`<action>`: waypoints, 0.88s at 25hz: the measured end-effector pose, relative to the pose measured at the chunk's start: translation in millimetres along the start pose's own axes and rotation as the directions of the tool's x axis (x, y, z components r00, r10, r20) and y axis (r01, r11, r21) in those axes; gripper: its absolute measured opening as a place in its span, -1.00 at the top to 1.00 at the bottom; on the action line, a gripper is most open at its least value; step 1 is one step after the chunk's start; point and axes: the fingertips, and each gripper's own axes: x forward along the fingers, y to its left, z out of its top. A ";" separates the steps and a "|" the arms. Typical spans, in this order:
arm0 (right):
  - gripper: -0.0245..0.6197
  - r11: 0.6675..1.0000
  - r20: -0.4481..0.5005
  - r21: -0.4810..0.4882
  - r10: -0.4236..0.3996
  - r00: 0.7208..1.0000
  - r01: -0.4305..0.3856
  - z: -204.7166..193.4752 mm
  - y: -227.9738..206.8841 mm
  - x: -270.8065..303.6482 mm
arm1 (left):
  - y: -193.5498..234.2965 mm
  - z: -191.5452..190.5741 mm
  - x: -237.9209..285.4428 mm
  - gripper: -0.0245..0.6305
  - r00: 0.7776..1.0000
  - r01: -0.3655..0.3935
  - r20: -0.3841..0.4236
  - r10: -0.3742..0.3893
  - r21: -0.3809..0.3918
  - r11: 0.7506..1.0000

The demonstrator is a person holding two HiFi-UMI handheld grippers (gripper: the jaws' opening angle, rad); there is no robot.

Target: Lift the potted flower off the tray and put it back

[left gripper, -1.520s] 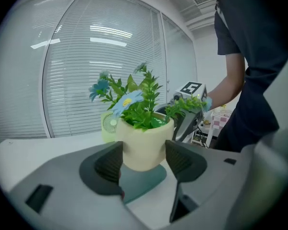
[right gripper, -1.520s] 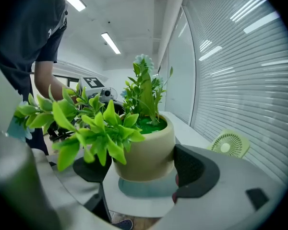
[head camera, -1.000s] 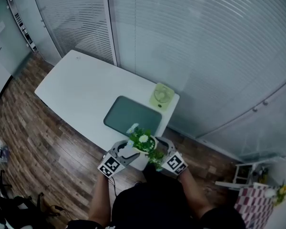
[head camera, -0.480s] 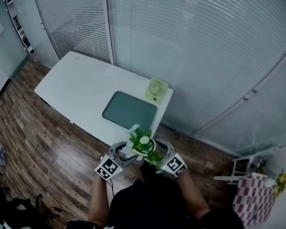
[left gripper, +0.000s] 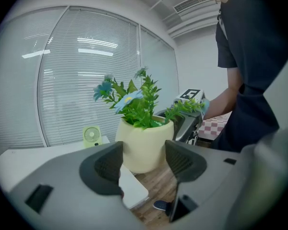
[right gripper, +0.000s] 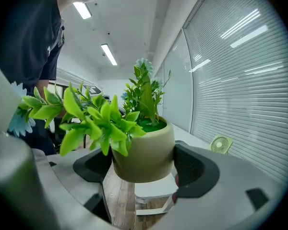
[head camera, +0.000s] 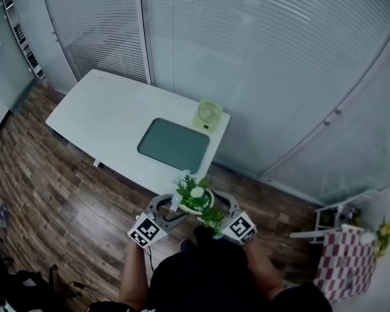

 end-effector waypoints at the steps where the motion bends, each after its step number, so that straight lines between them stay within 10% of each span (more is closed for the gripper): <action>1: -0.23 1.000 0.001 0.002 0.002 1.000 -0.002 0.6 2.5 -0.8 | -1.7 0.5 -2.1 0.11 1.000 -0.001 0.001 0.001 0.001 1.000; 22: -0.23 0.999 0.014 -0.034 0.033 0.999 -0.033 5.4 1.6 -32.8 | -24.3 21.6 6.6 0.11 0.999 -0.048 0.007 0.048 -0.008 0.999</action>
